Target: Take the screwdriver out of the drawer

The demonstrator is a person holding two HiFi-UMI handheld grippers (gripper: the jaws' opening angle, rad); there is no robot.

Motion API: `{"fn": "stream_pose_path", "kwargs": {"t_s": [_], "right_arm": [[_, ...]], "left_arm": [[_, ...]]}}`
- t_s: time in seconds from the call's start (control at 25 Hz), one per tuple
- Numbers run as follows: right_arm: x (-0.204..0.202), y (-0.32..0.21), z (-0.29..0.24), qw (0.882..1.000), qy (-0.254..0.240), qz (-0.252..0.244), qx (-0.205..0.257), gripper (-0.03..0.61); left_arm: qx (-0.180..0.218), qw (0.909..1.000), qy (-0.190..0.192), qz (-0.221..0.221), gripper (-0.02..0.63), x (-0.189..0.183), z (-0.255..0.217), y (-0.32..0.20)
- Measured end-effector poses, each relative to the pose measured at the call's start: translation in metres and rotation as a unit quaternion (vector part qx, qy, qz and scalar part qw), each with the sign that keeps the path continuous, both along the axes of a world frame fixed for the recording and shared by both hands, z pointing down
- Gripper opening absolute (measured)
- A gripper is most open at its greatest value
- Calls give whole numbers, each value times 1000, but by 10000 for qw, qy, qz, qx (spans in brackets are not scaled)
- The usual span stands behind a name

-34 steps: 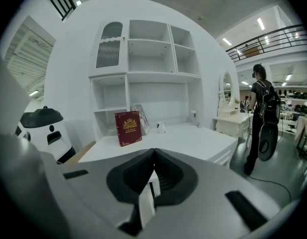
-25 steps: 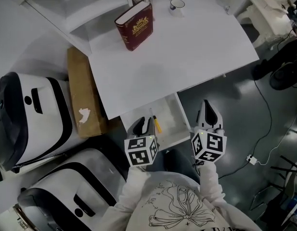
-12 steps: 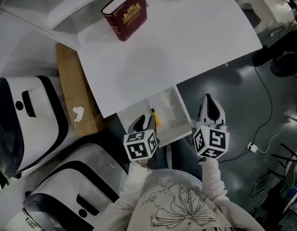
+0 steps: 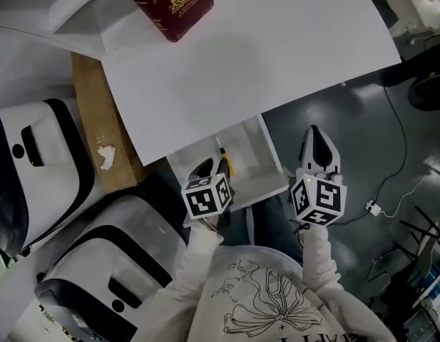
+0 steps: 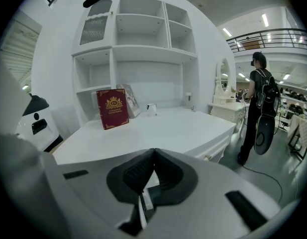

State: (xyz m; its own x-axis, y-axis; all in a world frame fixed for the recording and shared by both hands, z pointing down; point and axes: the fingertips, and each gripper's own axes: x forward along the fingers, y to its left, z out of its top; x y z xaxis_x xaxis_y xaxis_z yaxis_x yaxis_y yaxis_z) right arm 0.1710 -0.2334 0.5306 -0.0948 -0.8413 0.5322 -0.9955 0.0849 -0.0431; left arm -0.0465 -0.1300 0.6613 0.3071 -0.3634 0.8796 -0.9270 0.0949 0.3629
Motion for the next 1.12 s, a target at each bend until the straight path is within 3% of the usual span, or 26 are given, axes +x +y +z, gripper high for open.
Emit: {"fn": "stream_pose_path", "kwargs": {"t_s": [0.32,0.6,1.12], "right_arm": [[11,-8,27,9999,-38,13,-168,3],[18,-5,50,9993,-10,20,-375,3],[23,-3,77,9981,1,23,-614,3]], "left_arm": [[-434,9989,-12,-190,130,3,46,2],[-871,9946,222,-523,130,7,83,5],[-1308,9902,89,-490,130,13,129,7]]}}
